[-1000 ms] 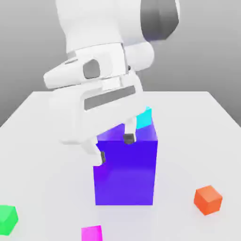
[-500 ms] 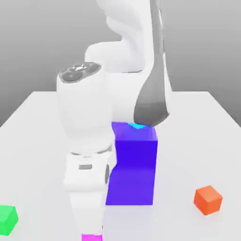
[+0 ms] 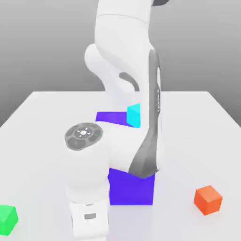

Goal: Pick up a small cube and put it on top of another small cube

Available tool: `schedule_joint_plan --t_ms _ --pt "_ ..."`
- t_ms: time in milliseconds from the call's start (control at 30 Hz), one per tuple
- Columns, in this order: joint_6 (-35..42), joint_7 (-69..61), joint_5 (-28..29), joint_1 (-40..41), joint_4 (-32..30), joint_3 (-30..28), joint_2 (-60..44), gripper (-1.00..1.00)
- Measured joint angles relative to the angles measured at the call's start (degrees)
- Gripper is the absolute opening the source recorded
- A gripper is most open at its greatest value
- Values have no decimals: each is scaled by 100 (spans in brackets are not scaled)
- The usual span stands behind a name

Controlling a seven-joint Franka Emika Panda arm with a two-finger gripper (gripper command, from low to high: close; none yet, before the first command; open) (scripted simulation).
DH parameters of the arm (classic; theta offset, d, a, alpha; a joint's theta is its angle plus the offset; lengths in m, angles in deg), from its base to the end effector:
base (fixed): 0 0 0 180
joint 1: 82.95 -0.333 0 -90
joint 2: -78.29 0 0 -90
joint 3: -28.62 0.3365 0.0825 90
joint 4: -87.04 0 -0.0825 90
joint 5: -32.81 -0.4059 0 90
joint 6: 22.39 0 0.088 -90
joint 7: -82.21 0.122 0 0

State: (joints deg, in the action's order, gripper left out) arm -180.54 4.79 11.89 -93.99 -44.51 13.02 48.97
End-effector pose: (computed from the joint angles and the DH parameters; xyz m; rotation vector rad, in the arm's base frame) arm 0.5286 -0.0665 0.1148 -2.7796 -1.4525 0.0106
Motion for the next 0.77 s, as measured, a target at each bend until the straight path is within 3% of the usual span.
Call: schedule_joint_plan --t_ms 167,500,633,667,767 --pt "599 532 514 -265 -188 -519 835 -100" --pt "1469 2478 172 580 260 -1997 968 -100" --pt "1126 2322 -452 1031 396 -1729 369 -100" --pt "1004 2221 -610 1142 418 -1599 207 100" --pt "1005 2221 -610 1142 418 -1599 207 100"
